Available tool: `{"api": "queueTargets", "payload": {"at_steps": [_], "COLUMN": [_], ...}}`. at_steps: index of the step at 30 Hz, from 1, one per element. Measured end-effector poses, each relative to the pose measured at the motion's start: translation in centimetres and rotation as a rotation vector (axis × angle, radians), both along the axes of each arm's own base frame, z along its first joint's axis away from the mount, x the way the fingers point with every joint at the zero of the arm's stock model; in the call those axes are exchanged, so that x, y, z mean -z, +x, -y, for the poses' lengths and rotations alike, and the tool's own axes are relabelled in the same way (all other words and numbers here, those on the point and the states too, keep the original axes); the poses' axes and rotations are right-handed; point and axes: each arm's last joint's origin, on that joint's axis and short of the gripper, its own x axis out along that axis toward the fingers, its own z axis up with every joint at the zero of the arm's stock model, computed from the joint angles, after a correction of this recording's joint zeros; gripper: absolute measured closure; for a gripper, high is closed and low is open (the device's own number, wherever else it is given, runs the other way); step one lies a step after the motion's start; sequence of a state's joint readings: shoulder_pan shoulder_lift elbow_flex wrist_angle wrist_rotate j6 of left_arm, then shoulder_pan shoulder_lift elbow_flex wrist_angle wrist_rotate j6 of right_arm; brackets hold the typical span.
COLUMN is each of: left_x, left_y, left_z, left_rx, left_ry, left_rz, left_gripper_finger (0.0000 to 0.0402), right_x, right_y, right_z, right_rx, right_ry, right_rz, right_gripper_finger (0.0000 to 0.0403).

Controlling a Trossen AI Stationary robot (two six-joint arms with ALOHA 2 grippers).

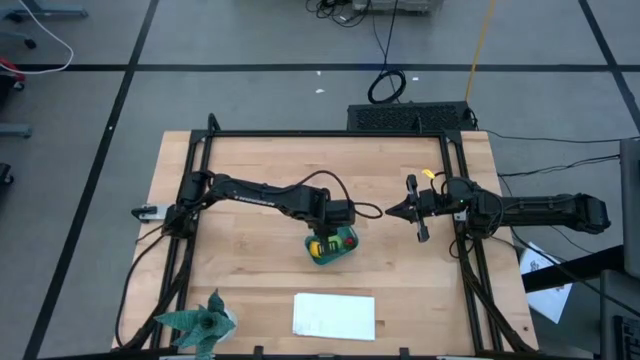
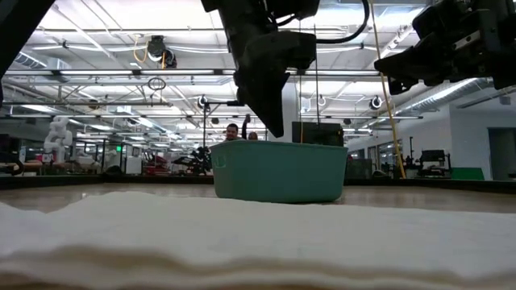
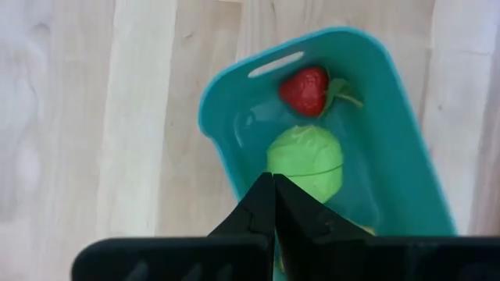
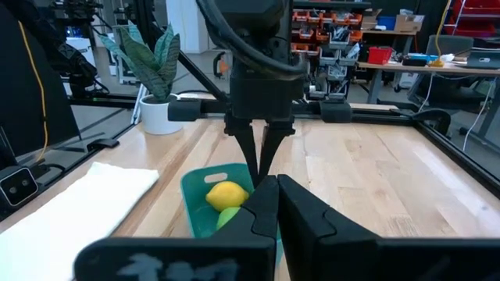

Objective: Pick and placing Produce into tupperware
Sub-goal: Adjust the green bin

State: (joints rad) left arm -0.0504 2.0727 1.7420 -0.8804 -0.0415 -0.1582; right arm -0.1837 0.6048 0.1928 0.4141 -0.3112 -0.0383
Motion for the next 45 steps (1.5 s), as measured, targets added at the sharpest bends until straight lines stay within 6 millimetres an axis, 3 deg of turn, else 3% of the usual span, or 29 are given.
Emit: {"api": "queueTargets", "payload": {"at_steps": [7,17,26,32,37,45], "left_x": [-2.2,-8.7,-16.3,-20.2,-22.5,-24.4], "left_y": [-1.0,-4.0,-9.4,-13.4,-16.1,-18.4], "left_z": [0.9,2.3,2.0,1.7,1.3,1.0], "left_rx": [0.103,0.170,0.164,0.180,0.178,0.224], "left_ry": [0.126,0.204,0.243,0.255,0.250,0.276], "left_rz": [0.027,0.197,0.403,0.525,0.610,0.708], "left_gripper_finger": [0.0400,0.0400,0.0400,0.0401,0.0400,0.0400], "right_x": [0.0,0.2,0.2,0.2,0.2,0.2], "right_y": [0.0,0.1,0.1,0.1,0.1,0.1], "right_z": [0.0,0.0,0.0,0.0,0.0,0.0], "right_rx": [0.000,0.000,0.000,0.000,0.000,0.000], "right_ry": [0.000,0.002,0.002,0.001,0.000,0.001], "right_rz": [0.000,-0.014,-0.015,-0.011,-0.010,-0.010], "right_gripper_finger": [0.0403,0.0403,0.0403,0.0403,0.0403,0.0403]}}
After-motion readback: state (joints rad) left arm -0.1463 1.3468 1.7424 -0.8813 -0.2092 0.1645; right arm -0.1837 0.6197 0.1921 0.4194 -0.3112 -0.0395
